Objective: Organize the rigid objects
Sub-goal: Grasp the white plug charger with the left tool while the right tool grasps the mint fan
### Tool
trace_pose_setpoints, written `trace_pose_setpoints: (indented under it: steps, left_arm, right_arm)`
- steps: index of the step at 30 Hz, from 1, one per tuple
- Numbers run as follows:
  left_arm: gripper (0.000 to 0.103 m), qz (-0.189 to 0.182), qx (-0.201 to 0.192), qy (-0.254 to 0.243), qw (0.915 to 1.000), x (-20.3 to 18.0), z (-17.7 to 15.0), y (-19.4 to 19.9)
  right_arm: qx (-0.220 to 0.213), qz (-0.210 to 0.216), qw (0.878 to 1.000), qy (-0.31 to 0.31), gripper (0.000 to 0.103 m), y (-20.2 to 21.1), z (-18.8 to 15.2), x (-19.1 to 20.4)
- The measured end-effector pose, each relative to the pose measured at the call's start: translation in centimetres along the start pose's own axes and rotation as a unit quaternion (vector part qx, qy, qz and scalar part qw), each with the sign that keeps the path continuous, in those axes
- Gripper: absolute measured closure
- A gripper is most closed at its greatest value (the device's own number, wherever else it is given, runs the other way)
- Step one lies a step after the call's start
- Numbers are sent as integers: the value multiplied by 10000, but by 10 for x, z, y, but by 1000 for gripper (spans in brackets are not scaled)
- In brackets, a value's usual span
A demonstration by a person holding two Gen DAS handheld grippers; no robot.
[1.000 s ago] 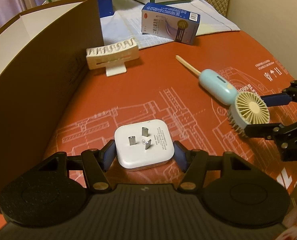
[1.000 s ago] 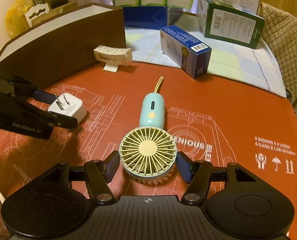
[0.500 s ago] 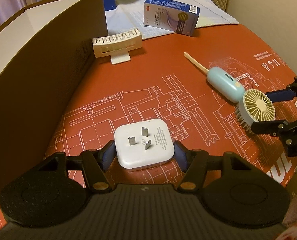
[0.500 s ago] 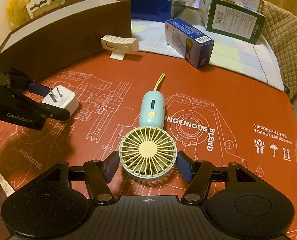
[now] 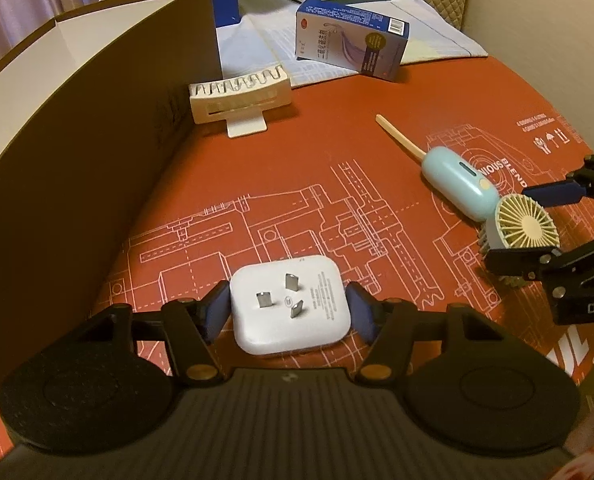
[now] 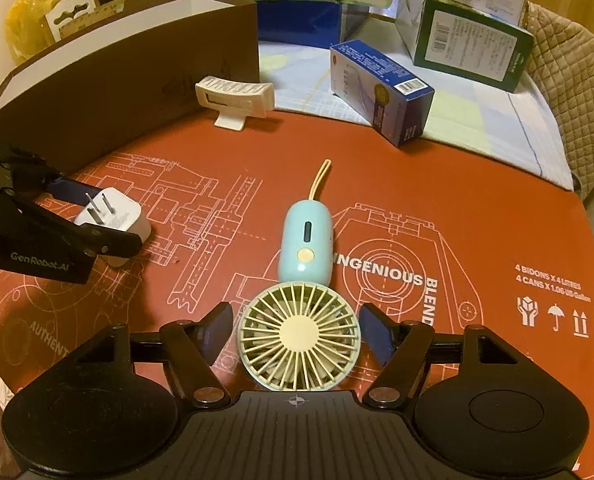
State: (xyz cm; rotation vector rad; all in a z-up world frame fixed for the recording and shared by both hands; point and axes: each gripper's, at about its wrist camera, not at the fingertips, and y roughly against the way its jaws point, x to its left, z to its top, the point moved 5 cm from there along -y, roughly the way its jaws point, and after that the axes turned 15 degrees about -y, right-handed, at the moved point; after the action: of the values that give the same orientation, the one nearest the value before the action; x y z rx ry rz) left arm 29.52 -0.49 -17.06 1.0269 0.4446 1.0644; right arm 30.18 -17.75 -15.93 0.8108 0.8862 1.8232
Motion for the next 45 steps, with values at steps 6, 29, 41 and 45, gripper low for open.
trace_pose_setpoints:
  steps: [6,29,41,45]
  left_arm:
    - [46,5,-64,7,10000,-1,4,-3]
    - [48,23,-68,-98,9999,-5,18,-19]
    - [48,33,-74,-95,9999,-4,19,-20]
    - [48,59,-75,-58,9999,-1,22,-22]
  right_arm:
    - [43,-10,10000,-61,42,-3,-1,-3]
    - [198,-83,9998,-10,43,-19,7,0]
    - [216,104,9997,15,42,-16,14,6]
    - [184,150,9996,-153,46,-20,24,5]
